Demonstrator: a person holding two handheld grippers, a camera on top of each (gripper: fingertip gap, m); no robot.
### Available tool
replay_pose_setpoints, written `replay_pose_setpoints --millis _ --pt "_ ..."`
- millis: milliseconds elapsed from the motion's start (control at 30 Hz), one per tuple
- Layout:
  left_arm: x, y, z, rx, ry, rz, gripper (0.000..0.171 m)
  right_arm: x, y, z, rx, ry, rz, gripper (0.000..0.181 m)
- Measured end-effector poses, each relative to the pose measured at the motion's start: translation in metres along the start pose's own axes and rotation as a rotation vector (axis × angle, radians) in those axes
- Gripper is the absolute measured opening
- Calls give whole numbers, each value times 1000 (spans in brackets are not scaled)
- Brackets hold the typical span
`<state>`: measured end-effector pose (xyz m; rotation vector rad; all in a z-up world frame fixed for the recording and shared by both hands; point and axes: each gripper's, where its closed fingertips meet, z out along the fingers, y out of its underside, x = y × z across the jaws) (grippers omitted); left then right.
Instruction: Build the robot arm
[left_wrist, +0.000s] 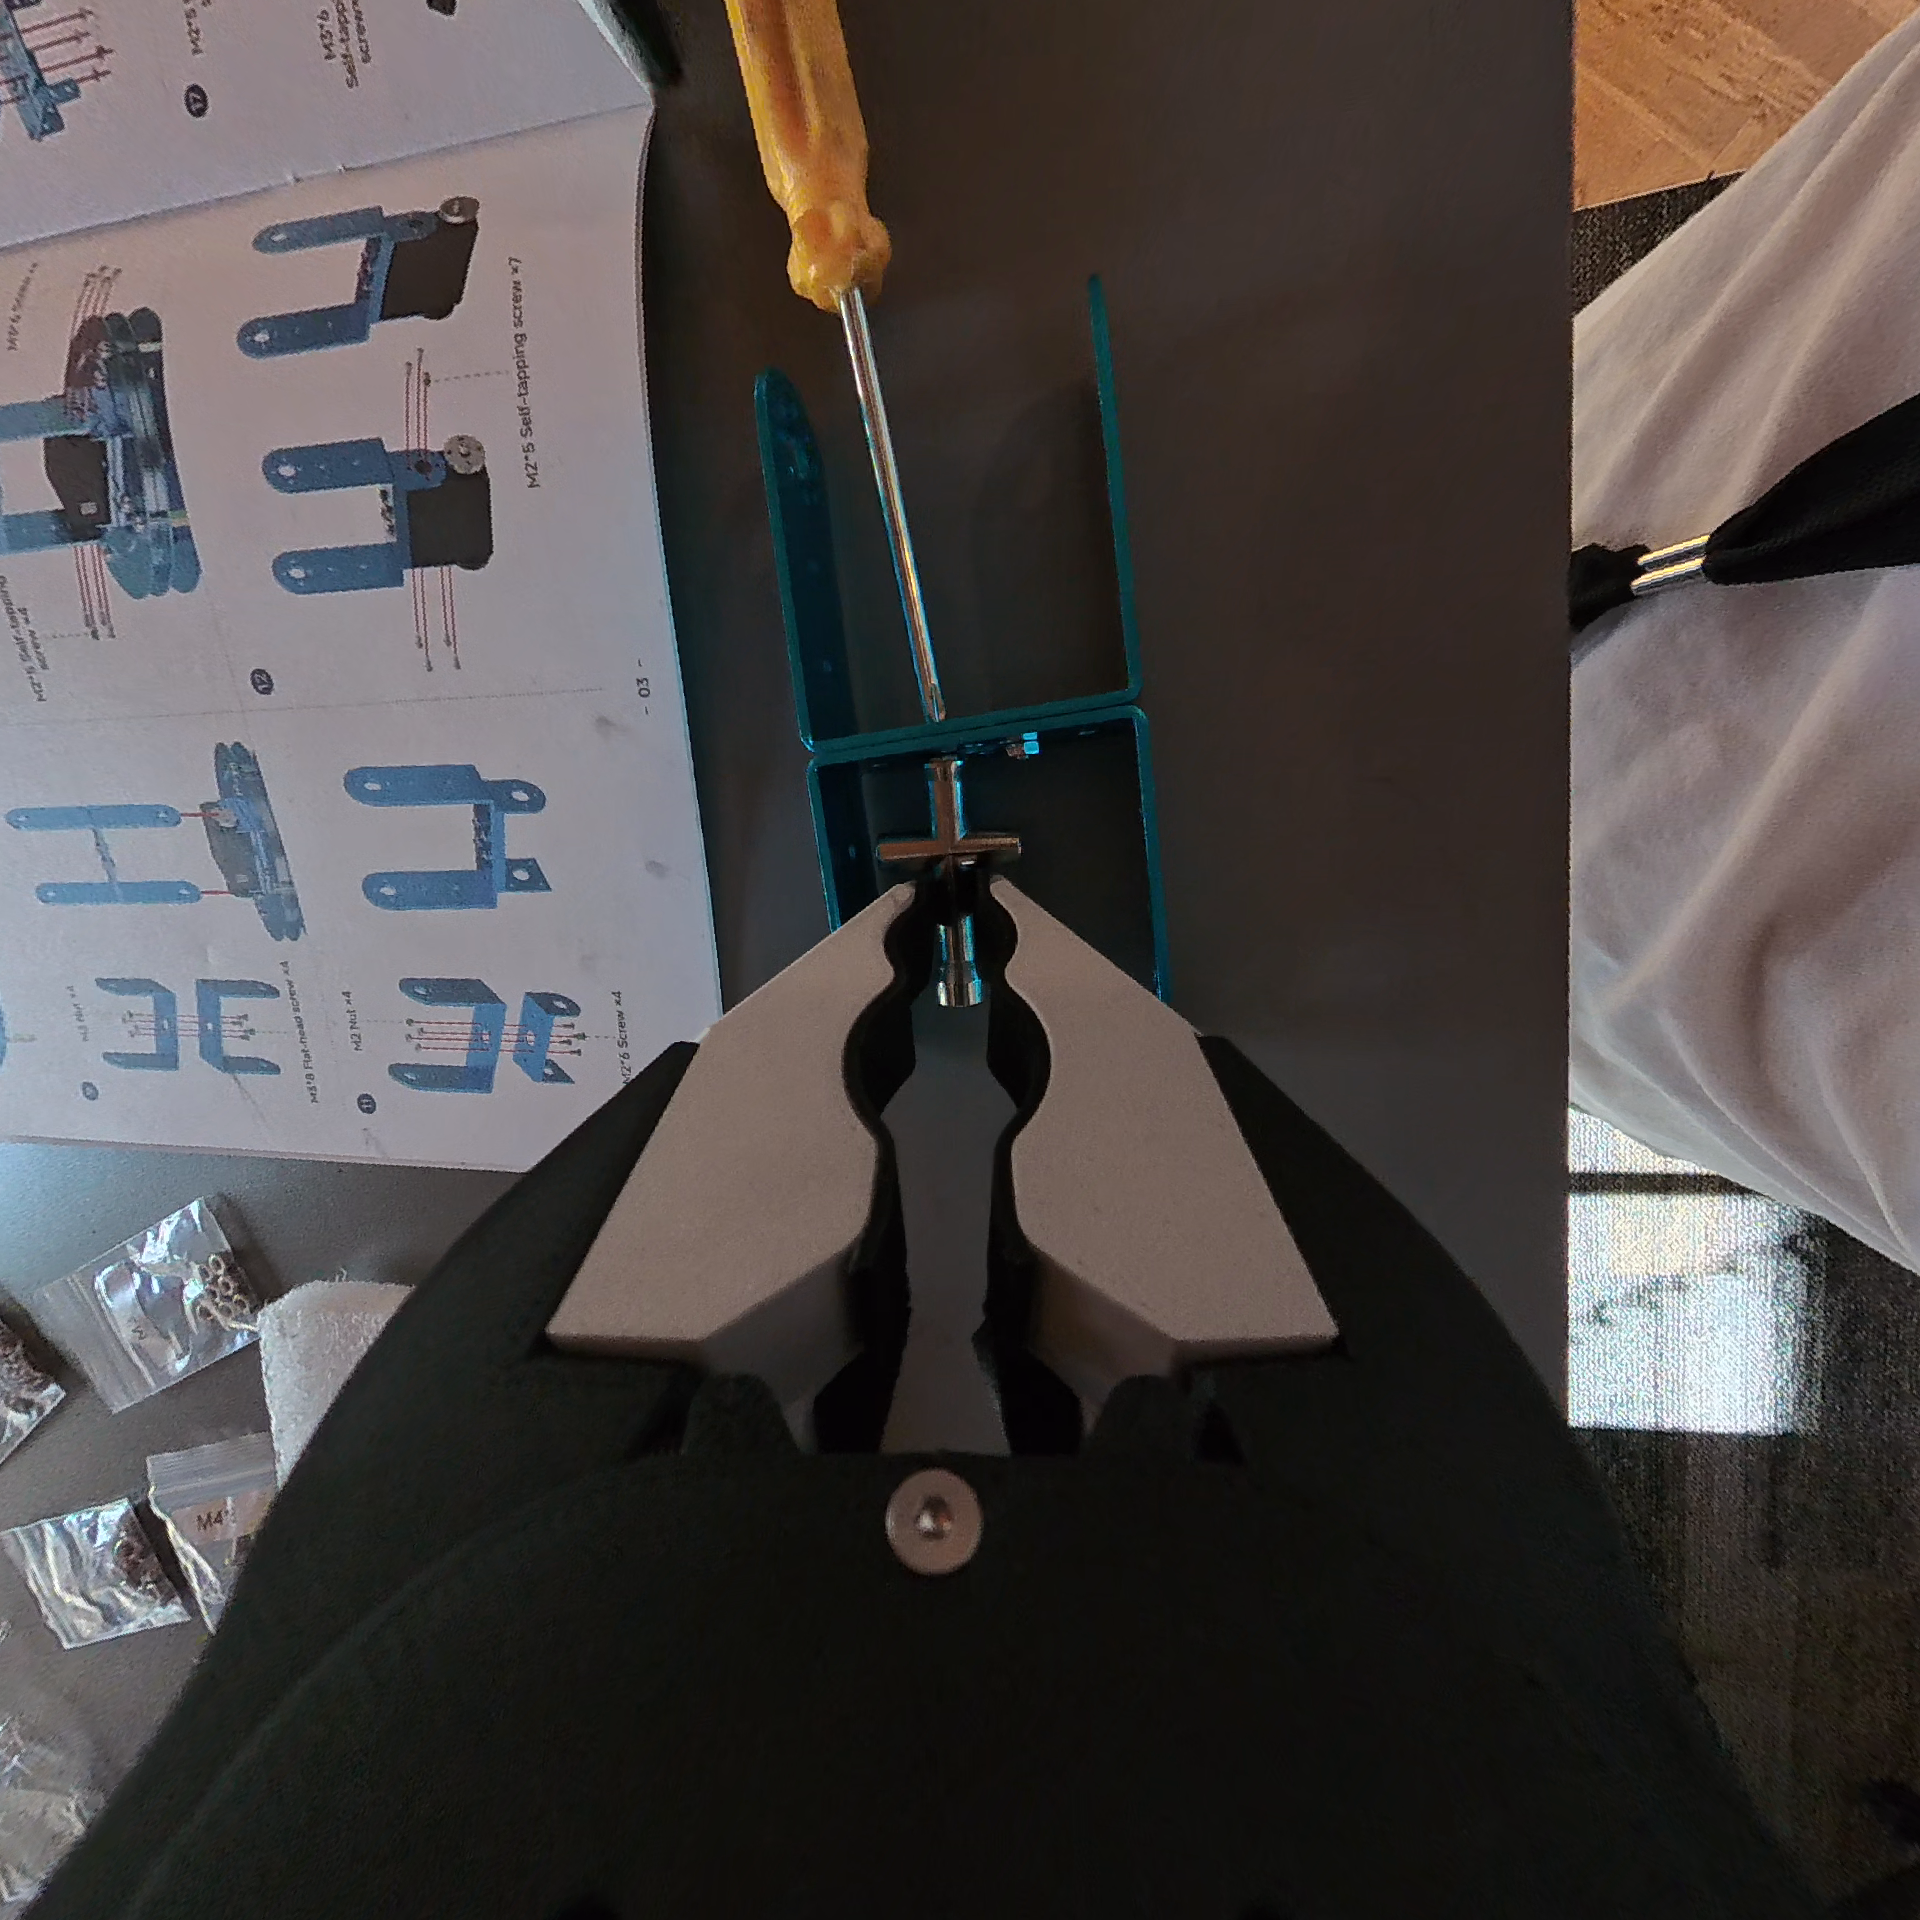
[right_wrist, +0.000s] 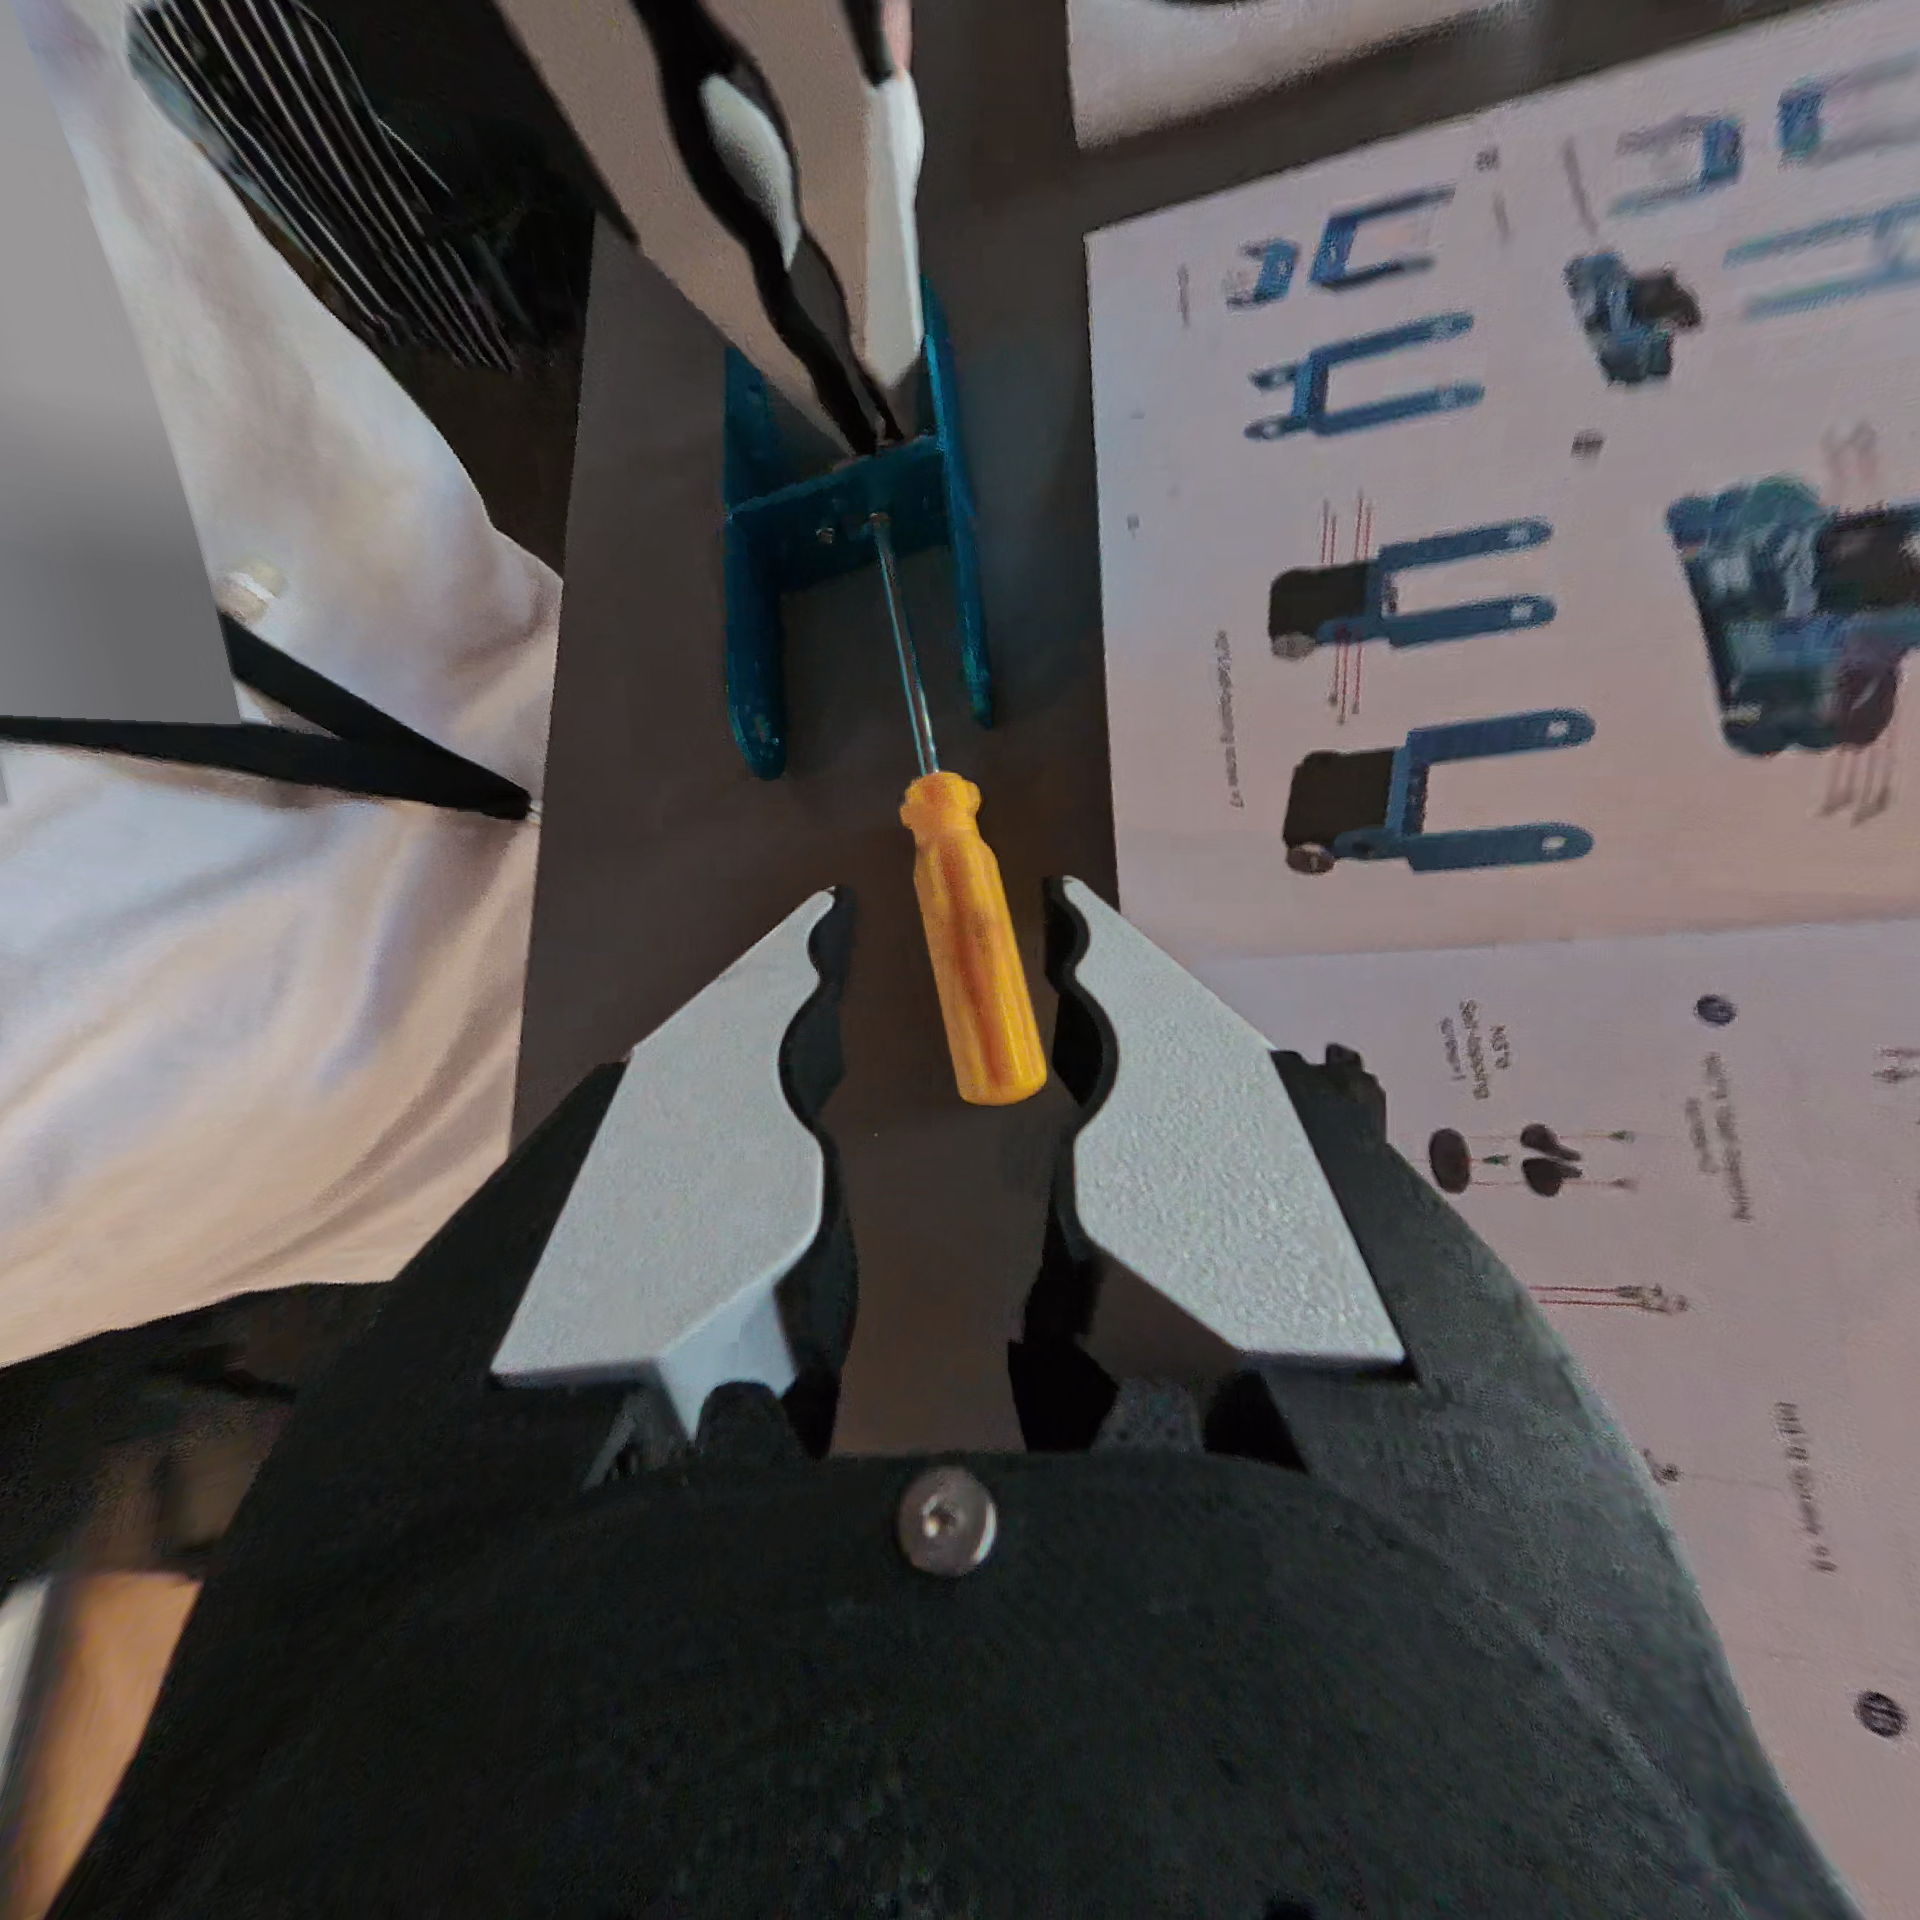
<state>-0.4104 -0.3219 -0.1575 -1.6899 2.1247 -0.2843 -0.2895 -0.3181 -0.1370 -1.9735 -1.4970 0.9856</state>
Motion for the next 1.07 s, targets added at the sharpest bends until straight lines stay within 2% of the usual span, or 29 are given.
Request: replay_pose_setpoints --millis 67,167,267,467,667,900,1067 --pt "0 -1 0 1 3 -1 5 -4 -6 -3 20 107 -177 36" --pt "0 -1 0 -1 2 2 5 -7 1 -2 -64 283 -448 30" --pt "-1 -2 1 4 5 -1 5 -5 9 3 -107 368 -558 23" --pt "-1 -2 2 6 3 1 6 7 13 7 -158 400 -532 15" --pt "-1 -1 1 12 5 -11 5 2 15 9 -205 285 -366 16" --pt "-2 -2 2 20 8 -16 5 -1 17 5 -95 211 -267 16" --pt "-2 -1 3 14 14 -17 6 -3 17 4 -20 223 -265 16"
